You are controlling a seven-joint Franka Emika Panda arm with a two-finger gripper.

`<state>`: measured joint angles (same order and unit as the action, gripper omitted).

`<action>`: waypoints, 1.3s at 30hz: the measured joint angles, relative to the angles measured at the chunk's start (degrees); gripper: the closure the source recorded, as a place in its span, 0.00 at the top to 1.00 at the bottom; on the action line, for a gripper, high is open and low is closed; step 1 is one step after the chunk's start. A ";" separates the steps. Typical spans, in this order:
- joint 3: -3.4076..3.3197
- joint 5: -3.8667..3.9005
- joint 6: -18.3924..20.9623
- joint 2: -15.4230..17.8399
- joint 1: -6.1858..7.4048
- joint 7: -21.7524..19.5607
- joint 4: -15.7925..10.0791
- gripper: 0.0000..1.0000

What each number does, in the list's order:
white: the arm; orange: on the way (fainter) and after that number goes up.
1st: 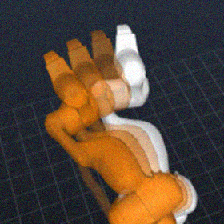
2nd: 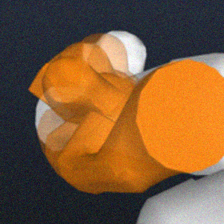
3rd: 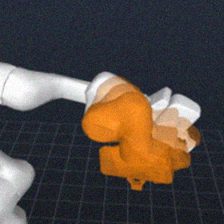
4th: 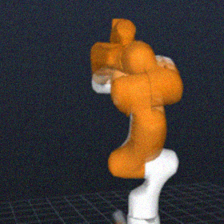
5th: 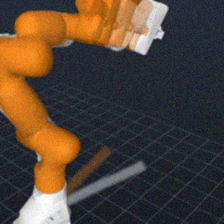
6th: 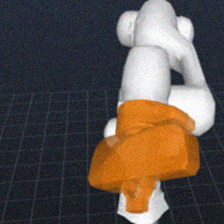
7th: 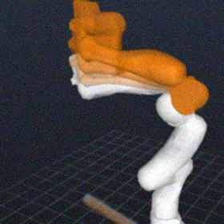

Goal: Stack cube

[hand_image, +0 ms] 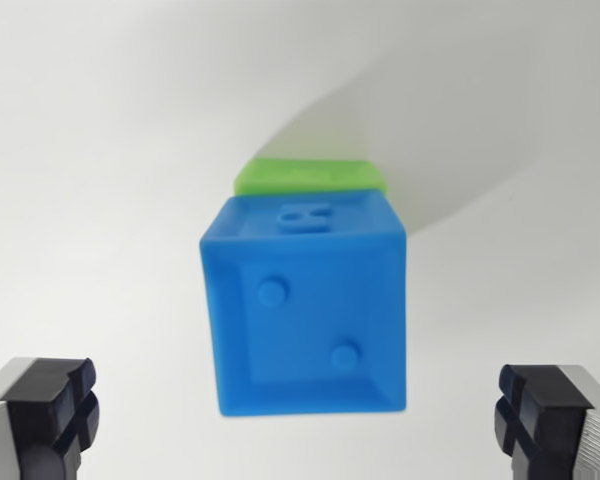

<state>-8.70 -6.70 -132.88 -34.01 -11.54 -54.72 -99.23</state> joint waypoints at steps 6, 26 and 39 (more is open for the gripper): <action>-0.26 0.35 2.30 2.17 0.16 -0.20 0.13 1.00; -0.73 1.75 11.74 8.49 0.37 -1.10 3.36 1.00; -0.86 2.36 18.21 11.16 0.37 -1.50 7.23 1.00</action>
<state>-9.56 -4.34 -114.68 -22.85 -11.18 -56.21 -91.99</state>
